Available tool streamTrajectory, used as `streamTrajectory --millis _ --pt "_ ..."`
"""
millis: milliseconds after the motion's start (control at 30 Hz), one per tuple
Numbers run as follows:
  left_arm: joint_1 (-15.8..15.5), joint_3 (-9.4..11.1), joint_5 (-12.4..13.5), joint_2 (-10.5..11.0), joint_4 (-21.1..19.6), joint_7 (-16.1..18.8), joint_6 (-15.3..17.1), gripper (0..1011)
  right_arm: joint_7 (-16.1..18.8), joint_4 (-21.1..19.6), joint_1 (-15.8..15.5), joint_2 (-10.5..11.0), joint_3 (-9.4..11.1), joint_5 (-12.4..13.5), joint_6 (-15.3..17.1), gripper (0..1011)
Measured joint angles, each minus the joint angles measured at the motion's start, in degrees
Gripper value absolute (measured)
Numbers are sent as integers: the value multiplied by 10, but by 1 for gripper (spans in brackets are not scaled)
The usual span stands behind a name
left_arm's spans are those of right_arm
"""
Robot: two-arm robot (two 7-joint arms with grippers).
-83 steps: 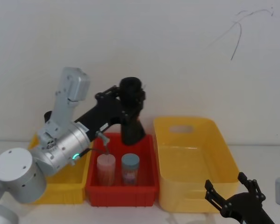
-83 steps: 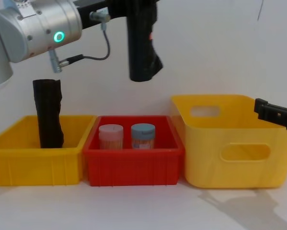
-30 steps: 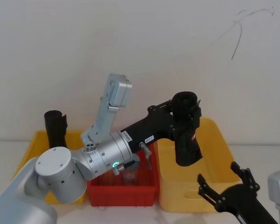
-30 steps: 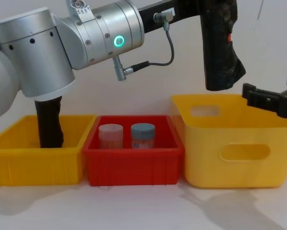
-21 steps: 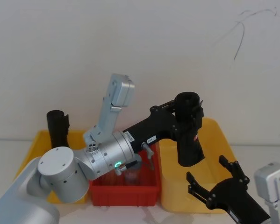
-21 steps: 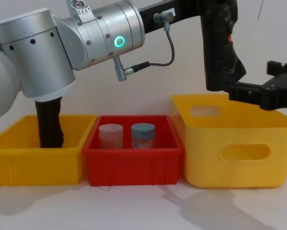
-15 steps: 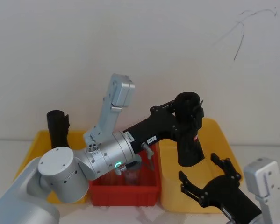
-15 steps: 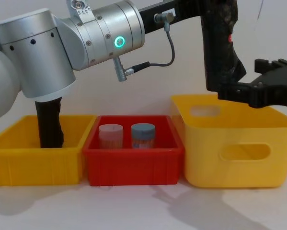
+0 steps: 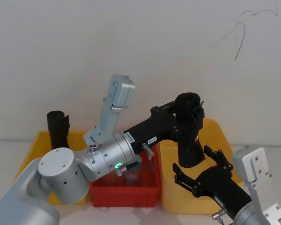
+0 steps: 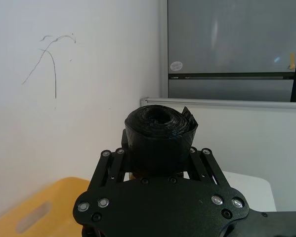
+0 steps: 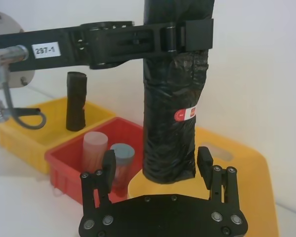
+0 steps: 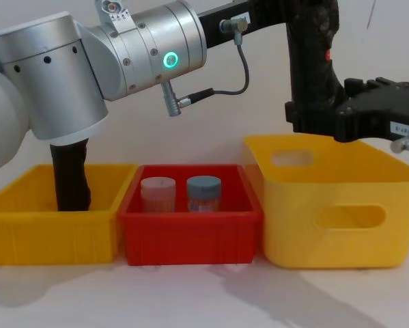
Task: Pick up the garbage bag with the one hand and transfer it to the other hand.
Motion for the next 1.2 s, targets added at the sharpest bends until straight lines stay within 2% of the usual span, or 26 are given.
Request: streamTrajectory --millis 800,1000,1200 --pt "0 0 0 0 0 0 0 486 9 43 51 -37 -10 -17 12 1001" --pt "0 0 0 0 0 0 0 486 9 52 60 -45 -13 -26 16 892" --pt "0 0 0 0 0 0 0 486 9 57 65 -49 -15 -32 18 721"
